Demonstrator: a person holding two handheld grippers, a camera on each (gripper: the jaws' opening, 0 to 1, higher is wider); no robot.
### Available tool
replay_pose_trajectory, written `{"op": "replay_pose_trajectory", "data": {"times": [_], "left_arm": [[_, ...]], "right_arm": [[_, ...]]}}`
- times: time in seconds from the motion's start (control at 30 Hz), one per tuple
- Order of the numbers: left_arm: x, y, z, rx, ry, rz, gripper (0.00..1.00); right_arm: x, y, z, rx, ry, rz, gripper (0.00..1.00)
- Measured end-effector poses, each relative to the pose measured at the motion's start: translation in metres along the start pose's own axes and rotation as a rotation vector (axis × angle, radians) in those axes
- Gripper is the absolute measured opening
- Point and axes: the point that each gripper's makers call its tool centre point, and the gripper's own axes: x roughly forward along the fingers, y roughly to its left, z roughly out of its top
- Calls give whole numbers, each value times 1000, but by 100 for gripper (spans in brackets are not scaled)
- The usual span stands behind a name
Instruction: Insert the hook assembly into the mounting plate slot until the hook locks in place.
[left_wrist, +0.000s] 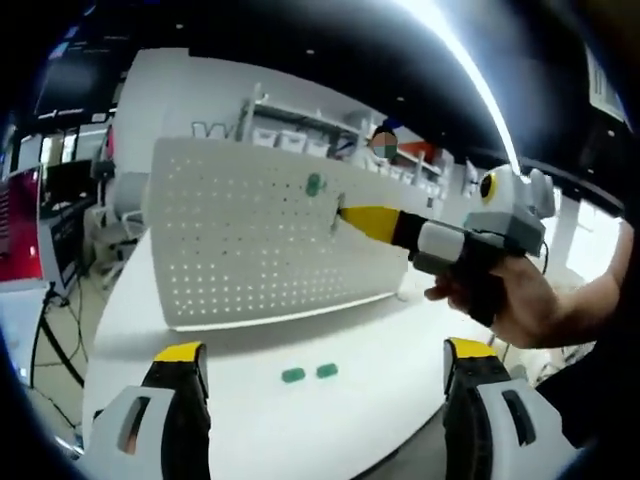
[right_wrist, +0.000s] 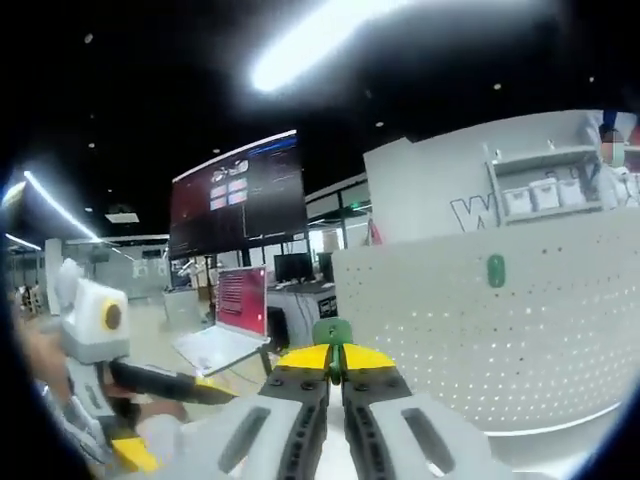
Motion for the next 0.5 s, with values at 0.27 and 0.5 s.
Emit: {"op": "replay_pose_trajectory", "data": {"times": [0.27, 0.5], "left_arm": [[-2, 8, -3, -8, 5, 22, 97], [-4, 16, -7, -1, 4, 46, 94]], "right_arm": [[19, -50, 9, -28, -20, -98, 0], [29, -100, 18, -48, -39, -196, 0]]}}
